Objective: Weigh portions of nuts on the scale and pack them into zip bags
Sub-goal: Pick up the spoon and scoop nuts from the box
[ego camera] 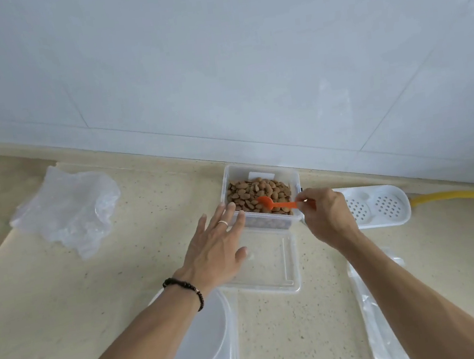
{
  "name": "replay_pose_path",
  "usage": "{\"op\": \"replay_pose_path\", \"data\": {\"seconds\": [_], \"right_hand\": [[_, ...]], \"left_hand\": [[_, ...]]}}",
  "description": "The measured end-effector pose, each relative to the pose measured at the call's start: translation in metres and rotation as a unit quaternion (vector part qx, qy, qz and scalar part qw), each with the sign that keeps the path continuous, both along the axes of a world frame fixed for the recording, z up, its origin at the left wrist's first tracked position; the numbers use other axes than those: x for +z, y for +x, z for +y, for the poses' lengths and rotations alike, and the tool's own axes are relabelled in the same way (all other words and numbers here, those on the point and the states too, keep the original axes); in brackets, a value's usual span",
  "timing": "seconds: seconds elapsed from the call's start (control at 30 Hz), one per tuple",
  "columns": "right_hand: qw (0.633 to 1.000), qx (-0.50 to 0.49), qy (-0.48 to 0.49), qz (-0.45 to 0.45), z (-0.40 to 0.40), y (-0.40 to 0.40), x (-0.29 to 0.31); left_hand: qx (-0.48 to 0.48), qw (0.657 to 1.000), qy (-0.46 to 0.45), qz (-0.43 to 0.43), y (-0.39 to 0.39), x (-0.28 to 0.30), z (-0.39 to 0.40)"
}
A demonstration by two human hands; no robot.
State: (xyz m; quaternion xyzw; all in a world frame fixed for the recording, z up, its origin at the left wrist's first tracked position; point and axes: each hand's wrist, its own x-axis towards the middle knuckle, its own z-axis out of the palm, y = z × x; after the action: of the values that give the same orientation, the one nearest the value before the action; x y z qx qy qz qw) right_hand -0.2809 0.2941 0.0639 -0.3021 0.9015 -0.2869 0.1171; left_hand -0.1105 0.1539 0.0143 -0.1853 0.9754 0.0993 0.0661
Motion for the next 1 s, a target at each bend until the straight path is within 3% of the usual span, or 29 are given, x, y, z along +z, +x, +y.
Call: {"op": "replay_pose_path", "data": {"seconds": [0.2, 0.4, 0.6, 1.0], "right_hand": [[0.981, -0.097, -0.045, -0.159, -0.011, 0.011, -0.02], [0.969, -0.118, -0.071, -0.206, -0.016, 0.007, -0.018], [0.908, -0.19, -0.161, -0.338, -0.011, 0.001, -0.022], [0.892, -0.197, -0.21, -0.348, 0.01, 0.025, -0.007]], "left_hand": [[-0.007, 1.0, 0.006, 0.002, 0.003, -0.002, -0.004], [-0.015, 0.999, 0.03, -0.003, 0.005, 0.006, -0.006], [0.006, 1.0, 0.023, 0.007, 0.013, 0.008, -0.01], [0.009, 0.997, 0.043, 0.057, 0.063, 0.005, -0.005]]}}
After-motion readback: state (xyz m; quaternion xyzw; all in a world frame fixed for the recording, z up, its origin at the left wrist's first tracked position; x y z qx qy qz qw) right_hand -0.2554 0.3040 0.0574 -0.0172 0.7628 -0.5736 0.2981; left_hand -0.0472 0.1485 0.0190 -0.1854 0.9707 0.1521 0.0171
